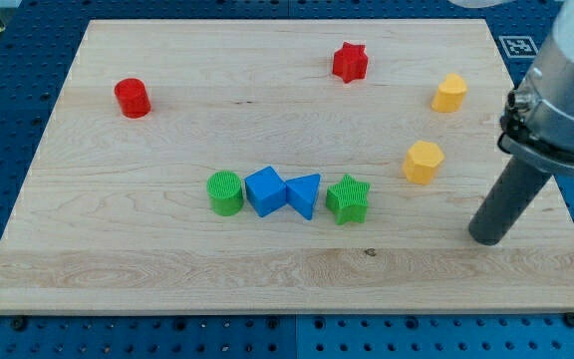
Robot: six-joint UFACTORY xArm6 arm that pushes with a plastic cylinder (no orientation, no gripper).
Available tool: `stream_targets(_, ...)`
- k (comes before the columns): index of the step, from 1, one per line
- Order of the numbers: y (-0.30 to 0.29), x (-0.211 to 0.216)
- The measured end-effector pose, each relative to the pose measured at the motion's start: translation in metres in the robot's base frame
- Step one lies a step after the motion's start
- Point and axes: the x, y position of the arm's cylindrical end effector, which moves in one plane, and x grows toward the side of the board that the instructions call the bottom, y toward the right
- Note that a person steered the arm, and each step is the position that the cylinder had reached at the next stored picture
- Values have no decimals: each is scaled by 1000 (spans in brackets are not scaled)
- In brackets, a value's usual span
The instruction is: Place the arm towards the right centre of board
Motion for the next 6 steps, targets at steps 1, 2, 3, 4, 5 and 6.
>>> stream_targets(1, 20, -8)
stream_targets(2, 36, -15)
stream_targets(3, 38, -16)
stream_targets(4, 38, -38)
stream_targets(5, 38, -50)
stream_targets(6, 37, -62)
